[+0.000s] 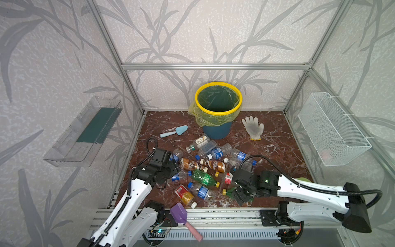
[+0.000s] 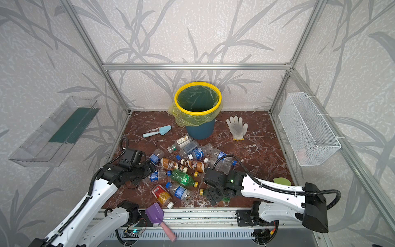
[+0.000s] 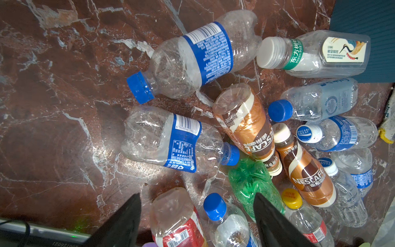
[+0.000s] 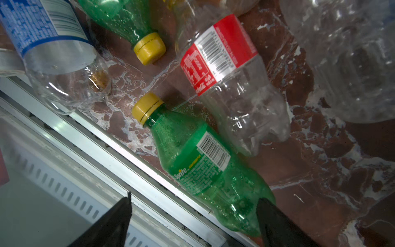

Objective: Throw the plastic bottles in the bin
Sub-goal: 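Reach the right gripper to the green Sprite bottle while the left arm moves, then close the right gripper on the green Sprite bottle and lift it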

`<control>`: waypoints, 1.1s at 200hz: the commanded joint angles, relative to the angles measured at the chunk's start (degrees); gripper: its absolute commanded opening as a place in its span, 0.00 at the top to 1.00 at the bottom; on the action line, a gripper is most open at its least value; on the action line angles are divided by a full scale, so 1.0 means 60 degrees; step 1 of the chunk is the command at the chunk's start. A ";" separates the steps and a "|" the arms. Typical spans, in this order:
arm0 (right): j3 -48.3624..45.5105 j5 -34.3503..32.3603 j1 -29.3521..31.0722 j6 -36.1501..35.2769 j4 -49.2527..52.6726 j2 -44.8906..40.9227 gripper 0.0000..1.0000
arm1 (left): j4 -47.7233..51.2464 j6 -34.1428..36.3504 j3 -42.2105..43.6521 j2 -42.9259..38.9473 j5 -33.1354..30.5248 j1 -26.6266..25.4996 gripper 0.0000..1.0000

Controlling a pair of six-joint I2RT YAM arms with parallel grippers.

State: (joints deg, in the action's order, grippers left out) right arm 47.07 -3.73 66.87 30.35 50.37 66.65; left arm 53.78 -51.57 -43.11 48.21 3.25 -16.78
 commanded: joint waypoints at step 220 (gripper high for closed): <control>-0.1039 0.1135 0.0086 0.0098 -0.1772 0.1592 0.37 | -0.0053 0.0078 -0.0073 0.0021 0.0121 -0.0037 0.17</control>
State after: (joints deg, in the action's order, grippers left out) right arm 42.22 0.95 67.02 29.58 42.39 77.08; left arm 53.30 -51.11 -43.11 48.56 4.19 -16.80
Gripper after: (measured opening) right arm 0.658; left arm 0.827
